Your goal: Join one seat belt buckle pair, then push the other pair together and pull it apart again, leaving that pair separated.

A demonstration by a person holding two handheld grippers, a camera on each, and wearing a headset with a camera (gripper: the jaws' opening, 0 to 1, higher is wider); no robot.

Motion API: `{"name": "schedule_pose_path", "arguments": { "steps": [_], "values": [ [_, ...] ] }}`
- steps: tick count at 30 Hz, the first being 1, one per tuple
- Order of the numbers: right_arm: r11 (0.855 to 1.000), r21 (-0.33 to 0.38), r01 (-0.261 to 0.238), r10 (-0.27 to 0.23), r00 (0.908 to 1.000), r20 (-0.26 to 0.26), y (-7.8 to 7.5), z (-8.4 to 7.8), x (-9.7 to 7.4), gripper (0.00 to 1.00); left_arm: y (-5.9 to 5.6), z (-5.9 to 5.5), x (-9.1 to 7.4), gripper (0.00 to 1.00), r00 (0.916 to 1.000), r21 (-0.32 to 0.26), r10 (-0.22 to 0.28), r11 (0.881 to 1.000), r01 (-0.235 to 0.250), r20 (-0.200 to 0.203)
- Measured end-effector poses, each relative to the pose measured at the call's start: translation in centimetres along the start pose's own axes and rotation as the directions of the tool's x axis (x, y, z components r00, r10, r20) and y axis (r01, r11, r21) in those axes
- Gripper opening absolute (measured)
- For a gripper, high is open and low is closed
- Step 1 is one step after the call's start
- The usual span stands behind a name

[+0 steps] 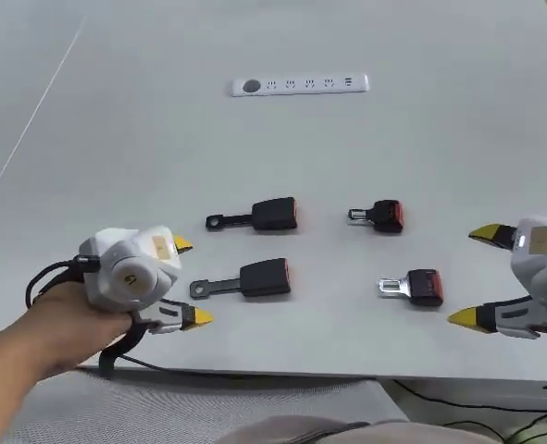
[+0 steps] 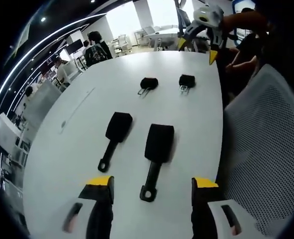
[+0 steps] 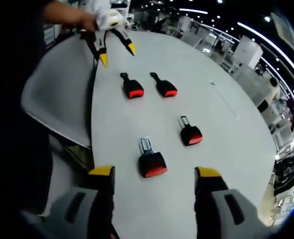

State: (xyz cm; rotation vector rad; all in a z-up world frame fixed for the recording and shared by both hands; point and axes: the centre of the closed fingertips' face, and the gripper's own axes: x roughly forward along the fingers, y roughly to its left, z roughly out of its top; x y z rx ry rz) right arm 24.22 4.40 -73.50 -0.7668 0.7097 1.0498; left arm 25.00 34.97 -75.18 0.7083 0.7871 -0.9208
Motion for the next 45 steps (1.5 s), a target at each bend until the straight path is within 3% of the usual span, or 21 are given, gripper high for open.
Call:
{"name": "schedule_pose_path", "arguments": {
  "steps": [5,13,16,25,33,36,40,45],
  "values": [
    [0.999,-0.006,-0.041,0.041,0.9990,-0.019,0.1,-0.4,0.9,0.62,0.1,1.2,1.9,0.60,0.9989,0.000,-0.045,0.999,0.045,0.013],
    [0.995,-0.020,-0.102,0.101,0.9933,-0.056,0.4,-1.5,2.5,0.60,-0.8,2.2,5.0,0.53,0.9936,-0.012,-0.113,0.994,0.113,-0.007],
    [0.992,-0.034,-0.123,0.121,0.9903,-0.068,0.3,-2.2,3.3,0.58,-1.2,2.5,6.0,0.49,0.9906,0.008,-0.136,0.991,0.136,-0.012],
    [0.983,-0.051,-0.177,0.172,0.9814,-0.085,0.2,-2.7,5.1,0.49,-1.5,1.4,7.9,0.45,0.9782,0.050,-0.192,0.979,0.196,-0.079],
    [0.972,-0.059,-0.226,0.218,0.9692,-0.115,0.3,-3.4,6.2,0.42,-1.1,0.9,8.4,0.43,0.9698,0.082,-0.223,0.970,0.231,-0.099],
    [0.970,-0.073,-0.233,0.223,0.9666,-0.126,0.4,-3.4,6.7,0.39,-1.2,0.9,8.5,0.37,0.9642,0.088,-0.244,0.963,0.253,-0.105],
    [0.962,-0.095,-0.257,0.240,0.9580,-0.157,0.7,-3.8,7.5,0.39,-1.4,1.2,8.8,0.37,0.9591,0.121,-0.260,0.954,0.273,-0.111],
    [0.955,-0.097,-0.281,0.260,0.9479,-0.183,0.9,-4.3,8.2,0.38,-1.9,0.9,9.3,0.37,0.9497,0.164,-0.275,0.940,0.298,-0.150]
  ]
}}
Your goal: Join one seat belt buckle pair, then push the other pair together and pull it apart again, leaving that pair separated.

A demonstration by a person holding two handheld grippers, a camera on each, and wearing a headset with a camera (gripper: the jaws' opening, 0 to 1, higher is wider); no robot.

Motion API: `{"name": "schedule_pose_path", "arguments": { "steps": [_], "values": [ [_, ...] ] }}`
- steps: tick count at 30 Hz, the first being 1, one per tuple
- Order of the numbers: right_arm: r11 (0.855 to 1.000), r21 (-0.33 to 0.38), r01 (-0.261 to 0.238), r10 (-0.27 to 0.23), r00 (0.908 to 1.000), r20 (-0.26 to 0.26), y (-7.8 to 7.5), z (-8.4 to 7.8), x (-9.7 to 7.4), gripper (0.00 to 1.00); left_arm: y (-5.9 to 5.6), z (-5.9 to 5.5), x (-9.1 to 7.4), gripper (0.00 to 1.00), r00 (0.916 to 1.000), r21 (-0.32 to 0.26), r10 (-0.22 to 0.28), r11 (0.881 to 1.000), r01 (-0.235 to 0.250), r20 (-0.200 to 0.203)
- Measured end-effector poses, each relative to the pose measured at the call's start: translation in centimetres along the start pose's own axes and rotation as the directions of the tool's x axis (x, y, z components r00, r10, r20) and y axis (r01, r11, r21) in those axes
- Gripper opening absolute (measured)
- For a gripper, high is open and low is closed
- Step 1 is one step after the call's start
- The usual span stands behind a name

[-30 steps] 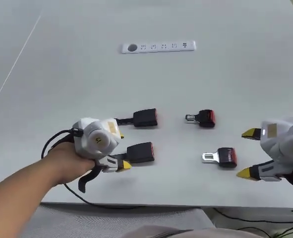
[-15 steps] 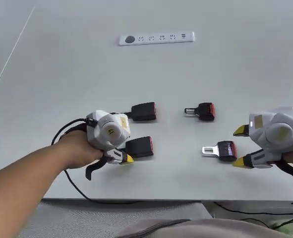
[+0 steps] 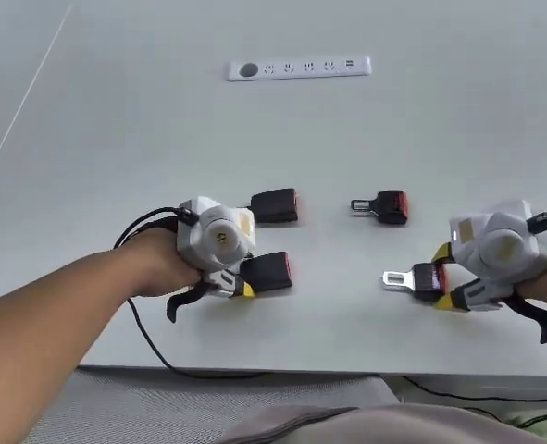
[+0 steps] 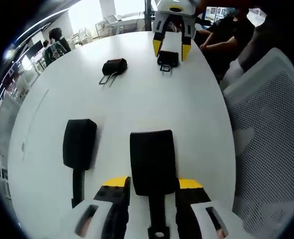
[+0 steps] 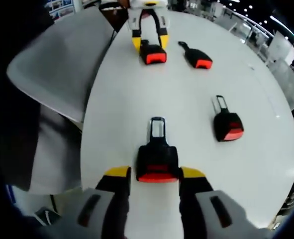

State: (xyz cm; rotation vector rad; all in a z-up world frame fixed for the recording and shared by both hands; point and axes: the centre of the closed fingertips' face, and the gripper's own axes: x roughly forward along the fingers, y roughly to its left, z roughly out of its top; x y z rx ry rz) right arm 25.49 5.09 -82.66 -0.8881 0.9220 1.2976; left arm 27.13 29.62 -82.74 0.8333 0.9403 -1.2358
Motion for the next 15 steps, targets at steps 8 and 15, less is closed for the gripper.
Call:
{"name": "schedule_pose_path", "arguments": {
  "steps": [8,15],
  "values": [
    [1.000,0.023,-0.018,0.018,0.9998,0.008,-0.20,0.25,0.20,0.34,-0.35,0.38,0.03,0.33,0.9992,0.067,-0.038,0.997,0.039,-0.016],
    [0.999,-0.001,-0.033,0.033,0.9993,0.015,-0.01,0.40,-0.02,0.34,-0.39,0.61,0.32,0.33,0.9950,0.138,-0.070,0.987,0.079,-0.071]
  ]
}}
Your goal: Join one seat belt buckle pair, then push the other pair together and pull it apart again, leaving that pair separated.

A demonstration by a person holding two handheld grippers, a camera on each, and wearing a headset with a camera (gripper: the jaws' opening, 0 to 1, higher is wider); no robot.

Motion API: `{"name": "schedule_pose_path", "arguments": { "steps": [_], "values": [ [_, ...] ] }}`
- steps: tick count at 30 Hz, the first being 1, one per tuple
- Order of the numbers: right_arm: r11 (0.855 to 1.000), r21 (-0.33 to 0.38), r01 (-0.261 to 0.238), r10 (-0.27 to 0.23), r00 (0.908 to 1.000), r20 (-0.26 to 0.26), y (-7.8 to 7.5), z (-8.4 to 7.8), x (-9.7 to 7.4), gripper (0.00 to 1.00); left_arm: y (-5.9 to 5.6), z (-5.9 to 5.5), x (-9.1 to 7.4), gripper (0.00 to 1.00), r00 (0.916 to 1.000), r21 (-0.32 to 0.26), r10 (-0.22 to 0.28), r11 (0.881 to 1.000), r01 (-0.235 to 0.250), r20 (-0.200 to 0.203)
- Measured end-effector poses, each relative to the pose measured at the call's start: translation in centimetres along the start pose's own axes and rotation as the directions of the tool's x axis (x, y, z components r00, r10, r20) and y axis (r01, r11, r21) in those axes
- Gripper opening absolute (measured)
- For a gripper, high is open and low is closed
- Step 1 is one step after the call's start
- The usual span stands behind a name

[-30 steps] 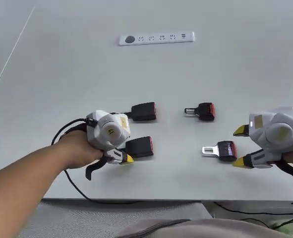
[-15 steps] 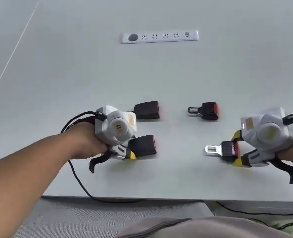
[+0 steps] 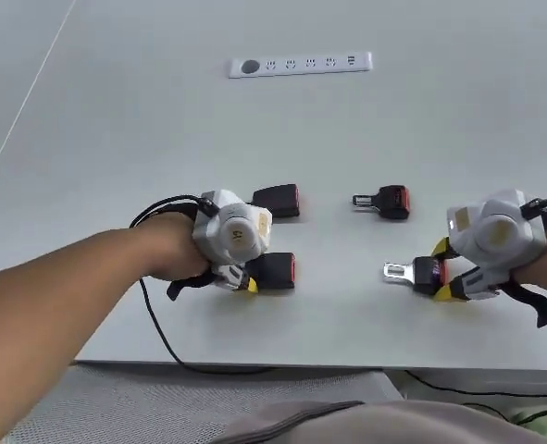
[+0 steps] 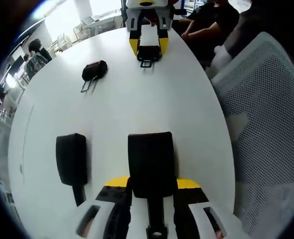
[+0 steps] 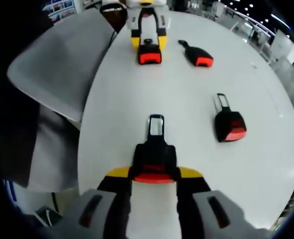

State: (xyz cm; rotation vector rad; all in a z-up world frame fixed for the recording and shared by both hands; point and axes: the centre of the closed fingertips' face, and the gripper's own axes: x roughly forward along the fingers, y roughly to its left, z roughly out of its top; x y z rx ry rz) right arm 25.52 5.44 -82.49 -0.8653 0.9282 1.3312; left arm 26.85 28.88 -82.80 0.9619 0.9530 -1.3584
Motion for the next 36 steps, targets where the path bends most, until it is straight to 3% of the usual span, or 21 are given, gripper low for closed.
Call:
{"name": "schedule_pose_path", "arguments": {
  "steps": [23,32,36],
  "values": [
    [1.000,-0.009,-0.001,0.001,0.9997,-0.023,0.0,0.2,-0.1,0.35,-0.3,-0.2,0.0,0.33,0.9994,-0.005,-0.002,1.000,0.002,-0.035],
    [0.999,-0.050,-0.016,0.015,0.9994,-0.031,0.0,0.2,0.1,0.34,-0.3,-0.2,0.0,0.33,0.9992,-0.009,-0.003,1.000,0.003,-0.040],
    [0.998,-0.064,-0.005,0.004,0.9998,-0.020,0.3,1.3,0.5,0.34,-0.3,-0.2,0.0,0.33,0.9992,-0.009,-0.003,1.000,0.003,-0.039]
  ]
}}
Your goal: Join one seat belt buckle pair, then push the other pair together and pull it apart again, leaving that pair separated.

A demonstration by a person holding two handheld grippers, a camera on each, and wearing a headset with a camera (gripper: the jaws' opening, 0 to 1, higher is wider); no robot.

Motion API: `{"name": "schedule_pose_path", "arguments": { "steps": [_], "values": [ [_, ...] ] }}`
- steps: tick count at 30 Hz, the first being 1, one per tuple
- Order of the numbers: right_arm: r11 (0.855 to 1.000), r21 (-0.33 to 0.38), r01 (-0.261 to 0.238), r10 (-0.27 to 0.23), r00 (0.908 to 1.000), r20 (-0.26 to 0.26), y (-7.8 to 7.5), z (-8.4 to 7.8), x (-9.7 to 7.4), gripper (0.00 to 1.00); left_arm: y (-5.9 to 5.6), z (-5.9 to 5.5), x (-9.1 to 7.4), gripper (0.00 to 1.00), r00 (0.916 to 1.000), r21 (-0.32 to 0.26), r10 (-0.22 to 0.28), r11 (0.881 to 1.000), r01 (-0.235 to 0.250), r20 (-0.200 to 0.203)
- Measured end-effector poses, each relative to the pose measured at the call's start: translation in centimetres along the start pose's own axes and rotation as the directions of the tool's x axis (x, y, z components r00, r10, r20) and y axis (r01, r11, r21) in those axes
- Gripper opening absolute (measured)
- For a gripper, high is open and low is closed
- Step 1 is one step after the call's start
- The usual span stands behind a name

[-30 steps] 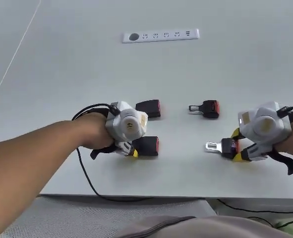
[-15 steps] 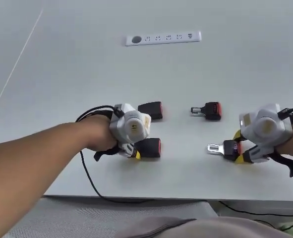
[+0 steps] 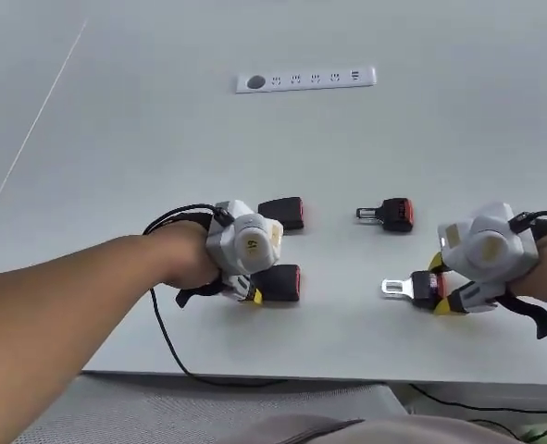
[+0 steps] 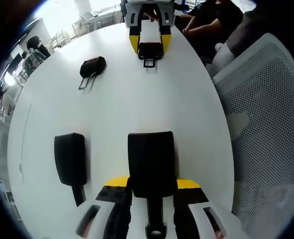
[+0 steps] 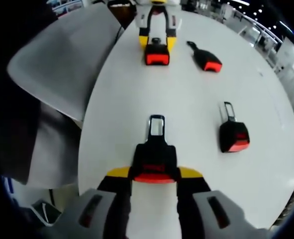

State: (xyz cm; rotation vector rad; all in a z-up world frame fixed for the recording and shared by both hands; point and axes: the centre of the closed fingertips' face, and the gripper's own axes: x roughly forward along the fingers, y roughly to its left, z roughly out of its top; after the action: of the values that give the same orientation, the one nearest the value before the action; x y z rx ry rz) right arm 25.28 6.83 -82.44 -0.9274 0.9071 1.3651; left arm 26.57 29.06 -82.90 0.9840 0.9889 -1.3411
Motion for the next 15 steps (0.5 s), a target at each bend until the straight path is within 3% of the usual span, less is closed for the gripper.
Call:
{"name": "schedule_pose_path", "arguments": {
  "steps": [15],
  "values": [
    [1.000,0.024,0.012,-0.014,0.9965,0.082,-0.4,4.8,2.2,0.34,0.0,0.0,0.0,0.33,0.9998,-0.002,0.001,1.000,-0.001,0.019]
  ]
}}
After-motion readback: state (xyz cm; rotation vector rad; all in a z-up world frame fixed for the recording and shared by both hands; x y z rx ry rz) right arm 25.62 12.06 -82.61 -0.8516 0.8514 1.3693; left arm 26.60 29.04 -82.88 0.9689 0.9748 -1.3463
